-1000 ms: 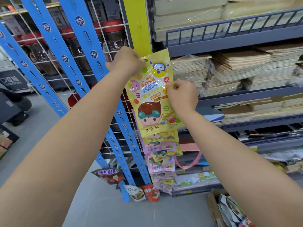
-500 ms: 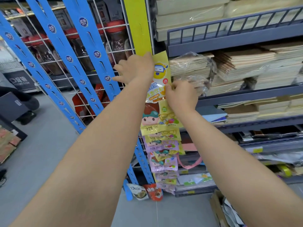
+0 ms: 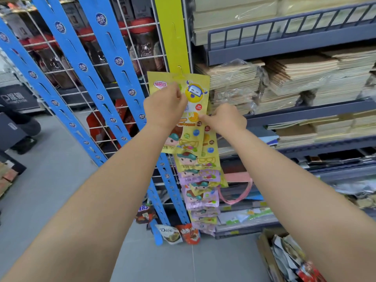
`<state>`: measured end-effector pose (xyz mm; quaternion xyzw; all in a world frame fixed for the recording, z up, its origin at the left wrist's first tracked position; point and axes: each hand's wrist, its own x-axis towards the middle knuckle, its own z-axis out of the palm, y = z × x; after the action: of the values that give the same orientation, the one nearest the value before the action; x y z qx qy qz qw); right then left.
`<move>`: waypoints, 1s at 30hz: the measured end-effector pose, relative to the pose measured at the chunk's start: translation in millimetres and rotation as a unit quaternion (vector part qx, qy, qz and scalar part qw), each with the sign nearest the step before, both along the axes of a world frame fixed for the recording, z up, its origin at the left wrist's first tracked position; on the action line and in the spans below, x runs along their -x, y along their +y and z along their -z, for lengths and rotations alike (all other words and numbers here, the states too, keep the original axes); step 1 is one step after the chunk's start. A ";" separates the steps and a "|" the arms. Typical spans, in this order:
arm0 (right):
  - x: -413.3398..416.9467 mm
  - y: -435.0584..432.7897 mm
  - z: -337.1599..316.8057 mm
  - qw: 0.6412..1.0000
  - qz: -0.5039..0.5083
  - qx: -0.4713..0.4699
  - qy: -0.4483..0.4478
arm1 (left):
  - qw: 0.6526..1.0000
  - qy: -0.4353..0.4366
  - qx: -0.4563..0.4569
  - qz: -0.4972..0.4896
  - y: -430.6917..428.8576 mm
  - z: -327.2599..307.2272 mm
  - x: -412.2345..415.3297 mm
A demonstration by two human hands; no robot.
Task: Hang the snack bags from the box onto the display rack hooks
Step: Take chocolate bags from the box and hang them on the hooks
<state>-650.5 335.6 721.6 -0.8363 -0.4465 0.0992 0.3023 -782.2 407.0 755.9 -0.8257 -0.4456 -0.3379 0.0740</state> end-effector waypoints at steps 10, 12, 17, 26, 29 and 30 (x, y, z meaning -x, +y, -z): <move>-42.7 -51.1 23.2 0.996 0.074 -0.003 0.050 | 0.957 0.062 0.070 0.274 -38.5 22.8 -57.0; -58.1 -73.4 38.9 0.992 0.104 0.009 0.069 | 0.933 0.086 0.091 0.337 -59.3 37.2 -77.9; -101.0 -144.3 93.4 0.974 0.188 0.057 0.116 | 0.889 0.160 0.155 0.401 -111.9 90.1 -150.6; -220.3 -316.2 211.9 0.912 0.324 0.130 0.214 | 0.740 0.385 0.371 0.408 -193.1 224.2 -311.4; -257.7 -361.3 250.2 0.895 0.337 0.179 0.232 | 0.731 0.390 0.405 0.386 -226.8 270.0 -353.7; -270.6 -375.6 266.0 0.892 0.330 0.200 0.236 | 0.727 0.391 0.420 0.378 -237.9 290.1 -368.0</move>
<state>-379.9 -40.0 455.6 -0.9302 -0.0315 0.2752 0.2408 -414.2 169.1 465.8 -0.9315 -0.1246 0.2363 -0.2468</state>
